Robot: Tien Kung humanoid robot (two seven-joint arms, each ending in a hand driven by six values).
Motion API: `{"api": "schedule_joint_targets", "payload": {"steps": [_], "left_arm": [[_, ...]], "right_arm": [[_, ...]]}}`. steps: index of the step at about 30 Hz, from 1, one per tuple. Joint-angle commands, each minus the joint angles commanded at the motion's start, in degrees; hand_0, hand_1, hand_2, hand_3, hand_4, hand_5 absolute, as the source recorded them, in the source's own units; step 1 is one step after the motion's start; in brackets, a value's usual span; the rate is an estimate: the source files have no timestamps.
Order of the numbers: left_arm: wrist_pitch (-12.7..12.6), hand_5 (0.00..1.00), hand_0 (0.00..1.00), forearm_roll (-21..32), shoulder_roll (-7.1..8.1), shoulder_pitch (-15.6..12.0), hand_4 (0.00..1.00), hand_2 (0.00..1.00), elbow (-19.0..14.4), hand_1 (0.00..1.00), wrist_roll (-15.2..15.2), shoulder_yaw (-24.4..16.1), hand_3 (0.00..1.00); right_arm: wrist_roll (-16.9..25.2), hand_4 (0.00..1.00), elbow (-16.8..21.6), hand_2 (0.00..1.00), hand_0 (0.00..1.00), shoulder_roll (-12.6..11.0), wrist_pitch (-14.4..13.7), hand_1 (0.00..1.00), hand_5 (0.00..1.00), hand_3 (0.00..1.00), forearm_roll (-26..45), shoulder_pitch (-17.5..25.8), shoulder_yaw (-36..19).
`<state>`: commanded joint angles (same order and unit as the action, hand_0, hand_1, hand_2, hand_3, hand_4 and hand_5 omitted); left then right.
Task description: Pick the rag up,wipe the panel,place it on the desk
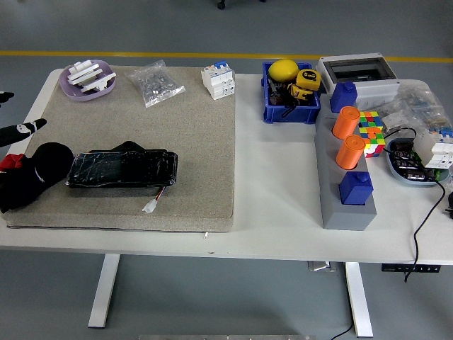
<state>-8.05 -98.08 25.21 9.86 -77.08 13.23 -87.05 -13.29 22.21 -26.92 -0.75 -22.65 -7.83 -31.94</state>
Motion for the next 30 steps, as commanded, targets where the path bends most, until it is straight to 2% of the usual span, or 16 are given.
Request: {"api": "schedule_joint_targets", "payload": {"steps": [7, 15, 30], "left_arm": [[0.04, 0.398, 0.751, -0.84, -1.74, -0.41, 0.998, 0.829, -0.66, 0.859, 0.04, -1.39, 0.775], [0.07, 0.396, 0.754, -2.21, -2.38, -0.40, 0.998, 0.829, -1.12, 0.860, 0.23, -1.57, 0.772], [-0.24, 0.396, 0.759, -3.83, -2.62, 0.45, 0.998, 0.828, -1.28, 0.860, 0.14, -0.78, 0.771]], "right_arm": [[-0.08, 0.998, 0.22, 0.638, 0.749, -0.15, 0.03, 0.593, 0.616, 0.608, -0.38, 0.09, -0.37], [-0.24, 0.998, -0.24, 0.638, 0.754, 0.13, 0.32, 0.597, 0.616, 0.609, 0.28, 0.30, 0.12], [-0.46, 0.998, -0.67, 0.639, 0.753, 0.05, 0.73, 0.603, 0.616, 0.609, 0.92, 1.12, 0.25]]}}
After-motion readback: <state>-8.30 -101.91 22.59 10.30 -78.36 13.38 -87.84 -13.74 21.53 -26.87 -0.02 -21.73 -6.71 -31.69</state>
